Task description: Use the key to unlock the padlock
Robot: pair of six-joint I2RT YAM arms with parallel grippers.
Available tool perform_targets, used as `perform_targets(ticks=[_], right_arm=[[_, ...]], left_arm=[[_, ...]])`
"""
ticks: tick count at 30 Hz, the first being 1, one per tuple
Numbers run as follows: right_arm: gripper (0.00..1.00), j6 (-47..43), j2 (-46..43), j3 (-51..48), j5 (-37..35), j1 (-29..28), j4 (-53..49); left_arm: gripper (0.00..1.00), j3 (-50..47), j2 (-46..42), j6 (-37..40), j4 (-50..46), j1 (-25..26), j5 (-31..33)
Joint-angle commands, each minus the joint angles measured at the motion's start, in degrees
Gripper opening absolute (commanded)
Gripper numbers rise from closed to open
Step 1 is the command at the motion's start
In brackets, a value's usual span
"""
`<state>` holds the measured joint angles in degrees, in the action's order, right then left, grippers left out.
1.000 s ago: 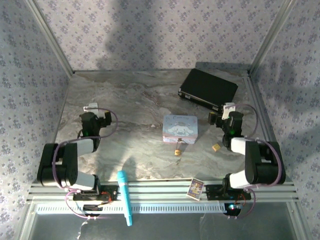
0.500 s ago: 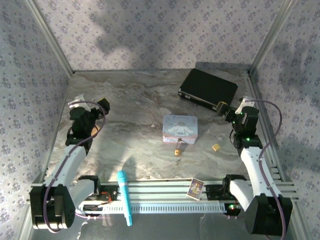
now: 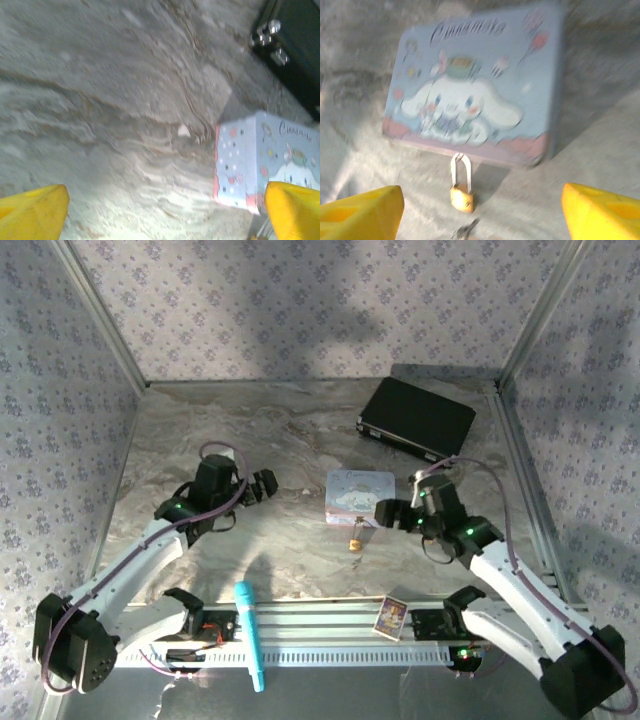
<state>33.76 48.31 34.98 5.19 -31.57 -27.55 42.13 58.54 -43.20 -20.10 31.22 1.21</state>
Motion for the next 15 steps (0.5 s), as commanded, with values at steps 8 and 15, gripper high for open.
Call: perform_targets(ticks=[8,15], right_arm=[[0.71,17.3,10.9,-2.6,-15.7,-23.0,0.7],[0.59,19.8,23.0,2.4,-20.3,-29.2,3.0]], left_arm=[[0.95,0.1,2.4,-7.5,-1.6,12.6,7.7],[0.94,2.5,8.1,-8.0,-1.4,16.7,9.4]])
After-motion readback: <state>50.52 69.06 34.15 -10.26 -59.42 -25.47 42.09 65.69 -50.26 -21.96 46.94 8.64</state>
